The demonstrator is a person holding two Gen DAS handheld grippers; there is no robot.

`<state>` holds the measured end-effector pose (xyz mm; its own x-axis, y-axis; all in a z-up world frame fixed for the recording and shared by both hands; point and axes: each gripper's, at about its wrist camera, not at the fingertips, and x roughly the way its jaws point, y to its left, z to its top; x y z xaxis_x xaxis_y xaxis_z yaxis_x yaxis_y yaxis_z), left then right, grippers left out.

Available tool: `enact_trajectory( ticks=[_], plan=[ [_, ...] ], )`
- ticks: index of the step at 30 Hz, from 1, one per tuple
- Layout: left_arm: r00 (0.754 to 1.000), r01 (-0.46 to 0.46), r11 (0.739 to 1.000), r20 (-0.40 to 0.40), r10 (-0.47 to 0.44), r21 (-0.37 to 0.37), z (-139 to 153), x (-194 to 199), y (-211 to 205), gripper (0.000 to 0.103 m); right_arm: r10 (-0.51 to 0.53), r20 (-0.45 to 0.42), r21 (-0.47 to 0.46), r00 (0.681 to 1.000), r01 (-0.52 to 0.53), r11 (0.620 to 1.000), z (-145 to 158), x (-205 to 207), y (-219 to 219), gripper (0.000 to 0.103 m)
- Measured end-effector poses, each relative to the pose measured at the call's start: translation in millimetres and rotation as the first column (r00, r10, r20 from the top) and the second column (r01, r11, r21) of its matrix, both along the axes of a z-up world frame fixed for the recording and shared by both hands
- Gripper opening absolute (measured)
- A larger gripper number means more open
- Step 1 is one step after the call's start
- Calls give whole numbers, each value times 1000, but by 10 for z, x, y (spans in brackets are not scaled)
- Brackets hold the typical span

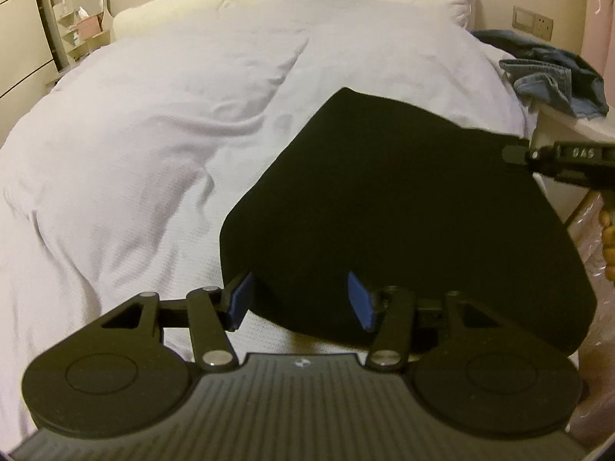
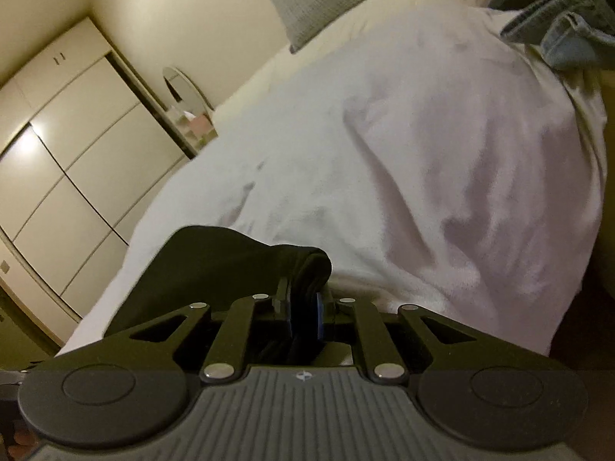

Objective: Fold clothes
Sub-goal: 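Lower the folded hoodie onto the bed and open both grippers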

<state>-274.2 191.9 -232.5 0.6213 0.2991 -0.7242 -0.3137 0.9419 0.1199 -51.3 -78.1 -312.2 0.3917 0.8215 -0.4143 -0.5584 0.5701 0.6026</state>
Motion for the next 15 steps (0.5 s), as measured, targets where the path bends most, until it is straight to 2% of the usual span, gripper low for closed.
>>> enact_trajectory(
  ticks=[1,3,4,5,6,9,11,14,15],
  plan=[
    [1000,0,1000,-1,0,1,1,0,2,49,0,-3,-14,1000,0,1000,26,2,14,16],
    [1000,0,1000,-1,0,5,16,-13,-4,49,-14,13,-57,1000,14,998,105,-3,26,32],
    [1000,1,1000,-2,-1,9,18,-20,-12,49,-27,38,-81,999,30,996,165,-44,23,38],
    [1000,2,1000,-3,-2,13,20,-26,-22,49,-45,71,-99,996,52,994,241,-65,19,50],
    [1000,2,1000,-6,-2,15,19,-27,-27,49,-56,113,-108,992,68,992,295,-126,28,52],
    [1000,3,1000,-10,-3,16,16,-17,-39,49,-84,240,-130,967,118,984,450,-320,59,52],
    [1000,4,1000,-11,-4,17,12,-4,-47,49,-35,301,-113,953,72,991,524,-498,22,52],
    [1000,9,1000,-14,-9,26,6,14,-55,49,87,399,-204,913,-4,979,488,-716,135,49],
    [1000,12,999,-13,-12,31,4,19,-51,49,114,404,-259,907,-6,966,403,-704,219,40]
  ],
)
